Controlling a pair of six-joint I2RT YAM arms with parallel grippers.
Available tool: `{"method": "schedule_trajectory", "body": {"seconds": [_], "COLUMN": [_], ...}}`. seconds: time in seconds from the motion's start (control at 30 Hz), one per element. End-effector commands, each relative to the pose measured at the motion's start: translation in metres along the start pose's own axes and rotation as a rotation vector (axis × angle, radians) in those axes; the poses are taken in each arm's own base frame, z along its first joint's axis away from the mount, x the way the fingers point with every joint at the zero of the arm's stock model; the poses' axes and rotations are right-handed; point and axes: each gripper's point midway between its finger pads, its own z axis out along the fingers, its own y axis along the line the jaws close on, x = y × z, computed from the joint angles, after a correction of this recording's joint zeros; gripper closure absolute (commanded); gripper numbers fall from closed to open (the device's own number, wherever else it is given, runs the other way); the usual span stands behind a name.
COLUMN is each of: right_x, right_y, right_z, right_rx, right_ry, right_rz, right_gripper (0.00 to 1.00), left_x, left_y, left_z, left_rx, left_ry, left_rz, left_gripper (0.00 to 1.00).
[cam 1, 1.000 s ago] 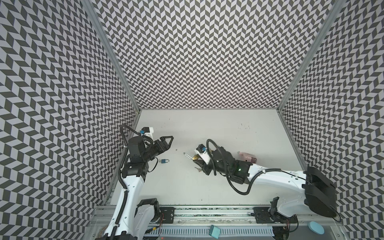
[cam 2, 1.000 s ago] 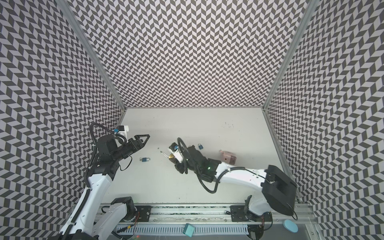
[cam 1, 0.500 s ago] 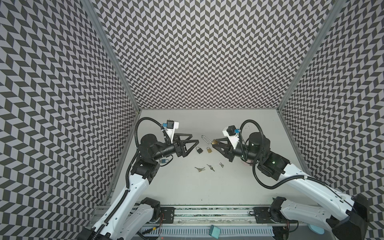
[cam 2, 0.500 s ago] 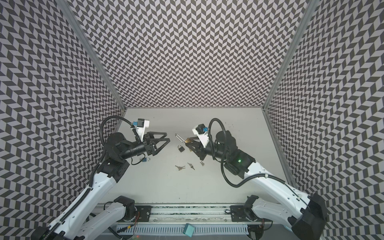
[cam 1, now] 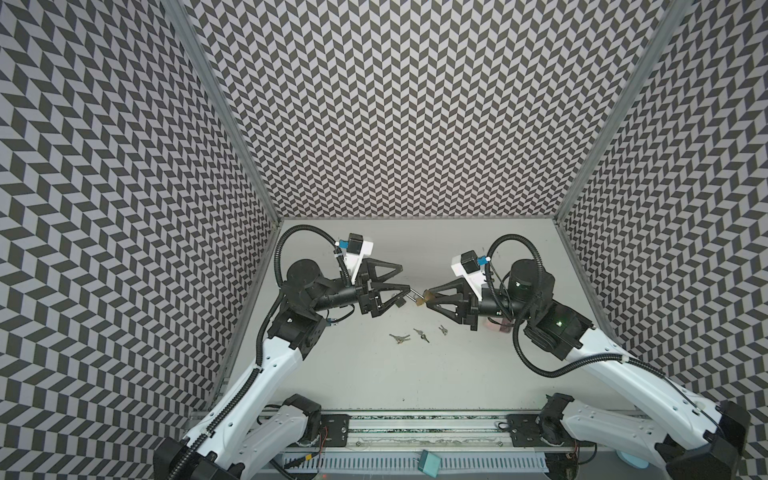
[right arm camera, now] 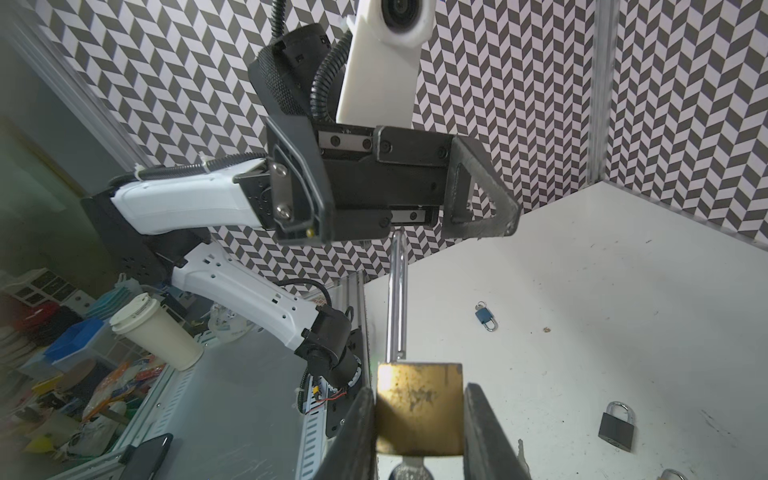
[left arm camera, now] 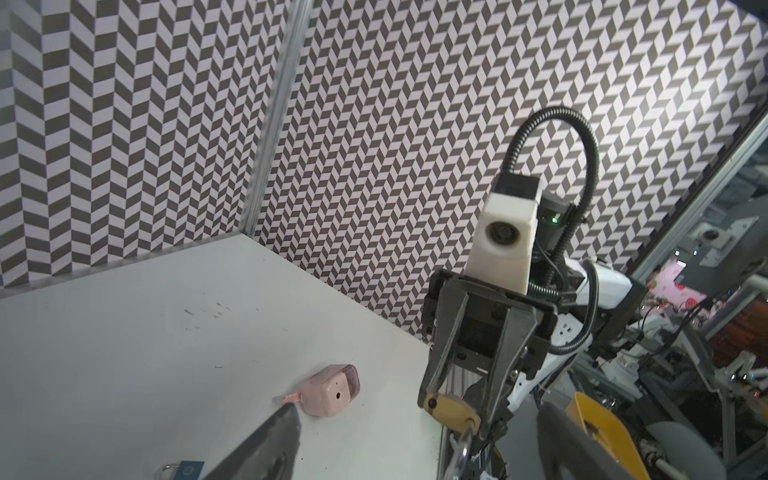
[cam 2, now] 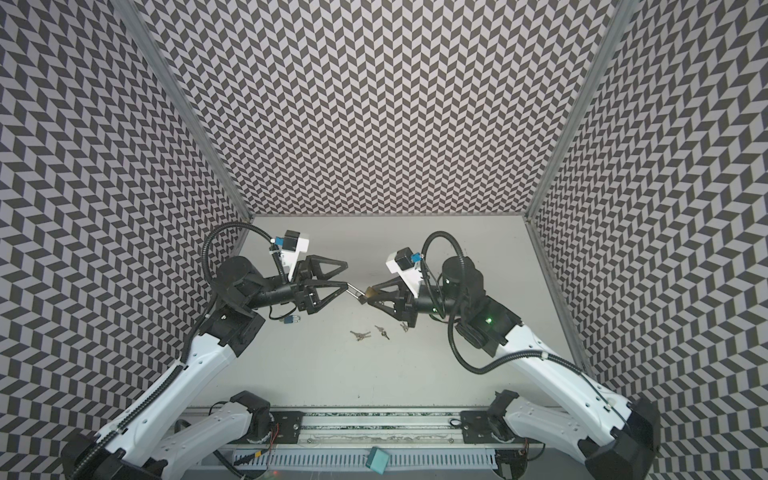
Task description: Lock with the key
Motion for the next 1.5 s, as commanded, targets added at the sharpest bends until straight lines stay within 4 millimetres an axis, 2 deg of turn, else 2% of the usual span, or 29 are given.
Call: {"method": "schedule_trajectory", "body": {"seconds": [0.0,0.13,0.37,0.5,0.57,0.6,0.63,0.67,0.7,0.77,0.83,0.97,1.2,1.4,1.47], "right_x": [-0.035,-0.037,-0.037,-0.037,-0.038,-0.039,-0.040,-0.042,-0.045,-0.052,-0.058,-0.063,-0.084,-0.089,-0.091], "right_y": [0.019,0.021,0.021,0.018,0.019,0.020,0.022,0.024,0.026,0.022,0.024,0.032,0.043,0.052,0.056], "right_z": [-0.011,-0.013,-0.013,-0.011,-0.012,-0.013,-0.014,-0.016,-0.019,-0.025,-0.033,-0.044,-0.037,-0.019,-0.016], "right_rx": [-0.051,-0.064,-0.070,-0.065,-0.066,-0.069,-0.071,-0.074,-0.066,-0.015,0.016,0.036,0.009,-0.044,-0.063], "right_ry": [-0.098,-0.104,-0.110,-0.108,-0.115,-0.122,-0.131,-0.143,-0.168,-0.229,-0.297,-0.418,-0.476,-0.480,-0.495], "right_rz": [-0.065,-0.060,-0.056,-0.053,-0.073,-0.090,-0.116,-0.152,-0.192,-0.252,-0.331,-0.481,-0.545,-0.521,-0.505], "right_gripper": [1.00,1.00,1.00,1.00,1.00,0.95,0.72,0.45,0.29,0.11,0.02,0.00,0.00,0.14,0.22], "left_x": [-0.010,-0.010,-0.008,-0.011,-0.014,-0.017,-0.019,-0.022,-0.024,-0.031,-0.038,-0.053,-0.063,-0.066,-0.067], "left_y": [-0.022,-0.024,-0.026,-0.025,-0.025,-0.024,-0.024,-0.026,-0.028,-0.029,-0.029,-0.035,-0.052,-0.060,-0.061], "left_z": [0.002,0.002,0.005,0.005,0.005,0.005,0.005,0.004,0.003,0.002,0.000,-0.006,-0.011,-0.012,-0.011], "left_rx": [0.078,0.086,0.108,0.099,0.089,0.077,0.073,0.075,0.078,0.071,0.050,0.054,0.116,0.143,0.147], "left_ry": [-0.001,-0.002,0.012,0.003,-0.007,-0.018,-0.027,-0.040,-0.051,-0.083,-0.119,-0.203,-0.259,-0.269,-0.268], "left_rz": [0.081,0.083,0.077,0.076,0.076,0.074,0.072,0.071,0.068,0.065,0.052,0.030,0.032,0.049,0.048], "left_gripper": [0.28,0.48,0.75,0.96,1.00,1.00,1.00,1.00,1.00,1.00,1.00,1.00,1.00,1.00,1.00]}}
